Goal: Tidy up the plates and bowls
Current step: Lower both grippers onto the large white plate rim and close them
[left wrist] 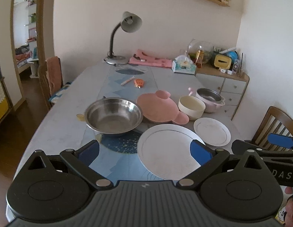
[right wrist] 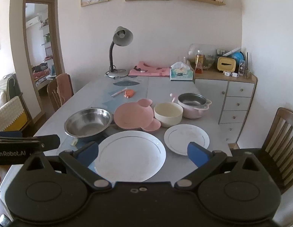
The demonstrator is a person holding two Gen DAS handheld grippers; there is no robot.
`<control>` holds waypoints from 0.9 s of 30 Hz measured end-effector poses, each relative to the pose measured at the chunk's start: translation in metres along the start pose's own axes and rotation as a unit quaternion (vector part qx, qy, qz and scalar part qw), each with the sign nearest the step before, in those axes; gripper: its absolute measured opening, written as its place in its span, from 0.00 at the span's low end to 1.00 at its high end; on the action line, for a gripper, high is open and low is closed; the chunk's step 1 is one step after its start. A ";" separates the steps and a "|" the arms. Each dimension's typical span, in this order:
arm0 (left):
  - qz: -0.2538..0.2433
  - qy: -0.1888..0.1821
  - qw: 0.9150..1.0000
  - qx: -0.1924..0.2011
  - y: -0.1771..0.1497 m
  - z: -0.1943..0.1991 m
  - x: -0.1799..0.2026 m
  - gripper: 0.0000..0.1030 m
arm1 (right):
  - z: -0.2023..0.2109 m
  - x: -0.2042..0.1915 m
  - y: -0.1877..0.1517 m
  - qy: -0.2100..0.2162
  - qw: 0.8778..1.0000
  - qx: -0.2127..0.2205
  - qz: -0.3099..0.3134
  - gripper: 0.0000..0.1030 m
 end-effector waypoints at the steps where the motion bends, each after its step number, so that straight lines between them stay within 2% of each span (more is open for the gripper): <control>1: 0.001 -0.001 1.000 -0.006 0.001 -0.007 0.001 1.00 | -0.007 0.004 0.000 0.000 1.000 -0.006 0.000 0.98; 8: -0.006 0.011 0.999 -0.048 0.005 -0.063 0.005 1.00 | -0.063 0.031 -0.010 0.005 0.998 -0.065 -0.013 0.98; 11: -0.007 0.016 0.997 -0.069 0.006 -0.090 0.003 1.00 | -0.090 0.040 -0.016 0.012 0.996 -0.092 -0.015 0.93; 17: -0.033 0.045 0.994 -0.099 0.003 -0.142 0.002 0.99 | -0.138 0.050 -0.024 0.022 0.991 -0.135 -0.010 0.77; 19: -0.025 0.047 0.992 -0.116 0.001 -0.157 -0.001 0.99 | -0.154 0.054 -0.028 0.029 0.988 -0.152 -0.013 0.75; 23: -0.018 0.061 0.988 -0.144 -0.003 -0.185 -0.007 0.79 | -0.177 0.060 -0.033 0.047 0.982 -0.181 -0.025 0.64; 25: -0.014 0.064 0.985 -0.157 -0.005 -0.195 -0.010 0.74 | -0.186 0.062 -0.034 0.062 0.980 -0.188 -0.036 0.61; 27: -0.007 0.062 0.983 -0.171 -0.007 -0.204 -0.012 0.64 | -0.194 0.063 -0.035 0.067 0.977 -0.197 -0.038 0.55</control>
Point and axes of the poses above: each gripper's, at about its wrist camera, not at the fingertips, and z roughly against the way its jaws point, x to its right, y to its top, the point moved 3 cm from there along -z, roughly the way its jaws point, and after that the axes turned 9 degrees about z, right-handed, at the moved point
